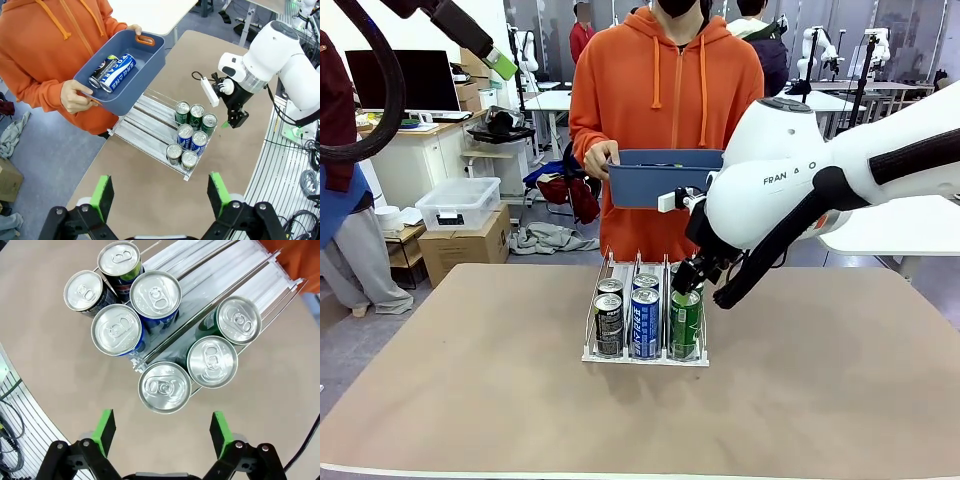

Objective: Fill the beverage cans into the dispenser.
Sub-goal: Pick up the Pepsi coke handed by the human.

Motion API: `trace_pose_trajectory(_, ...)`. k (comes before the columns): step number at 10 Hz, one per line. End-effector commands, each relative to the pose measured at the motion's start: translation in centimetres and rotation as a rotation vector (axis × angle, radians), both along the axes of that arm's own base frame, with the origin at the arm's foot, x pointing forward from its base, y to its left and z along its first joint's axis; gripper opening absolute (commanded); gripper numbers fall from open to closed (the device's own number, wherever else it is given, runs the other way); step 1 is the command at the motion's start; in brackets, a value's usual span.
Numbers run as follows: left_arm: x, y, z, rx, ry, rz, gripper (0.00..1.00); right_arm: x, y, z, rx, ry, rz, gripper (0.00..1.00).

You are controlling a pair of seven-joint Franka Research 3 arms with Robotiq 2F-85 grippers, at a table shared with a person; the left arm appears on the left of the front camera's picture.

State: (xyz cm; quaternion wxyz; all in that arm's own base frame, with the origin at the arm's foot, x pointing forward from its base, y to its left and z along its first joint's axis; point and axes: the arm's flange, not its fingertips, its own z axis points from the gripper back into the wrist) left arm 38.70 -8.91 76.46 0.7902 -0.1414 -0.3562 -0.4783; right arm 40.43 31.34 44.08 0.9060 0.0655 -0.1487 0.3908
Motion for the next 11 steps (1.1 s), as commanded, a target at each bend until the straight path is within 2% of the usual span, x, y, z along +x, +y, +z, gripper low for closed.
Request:
trace_pose_trajectory(1,-0.1,0.1,-0.1,0.006,0.004,-0.005,1.00,0.2,0.3,-1.0,-0.005,0.011,0.003,1.00)
trace_pose_trajectory(4,-0.1,0.1,-0.1,0.006,0.004,-0.005,1.00,0.2,0.1,-0.9,-0.007,0.017,0.001,1.00)
trace_pose_trajectory(5,-0.1,0.1,-0.1,0.006,0.004,-0.005,1.00,-0.2,-0.4,1.4,0.074,-0.049,0.080,1.00)
trace_pose_trajectory(6,-0.1,0.1,-0.1,0.006,0.004,-0.005,1.00,-0.3,-1.3,4.0,0.155,-0.081,0.170,1.00)
trace_pose_trajectory(8,-0.1,0.1,-0.1,0.006,0.004,-0.005,1.00,1.3,-4.4,8.6,0.210,-0.149,0.225,1.00)
trace_pose_trajectory(11,-0.1,0.1,-0.1,0.006,0.004,-0.005,1.00,4.0,-9.0,15.0,0.211,-0.203,0.204,1.00)
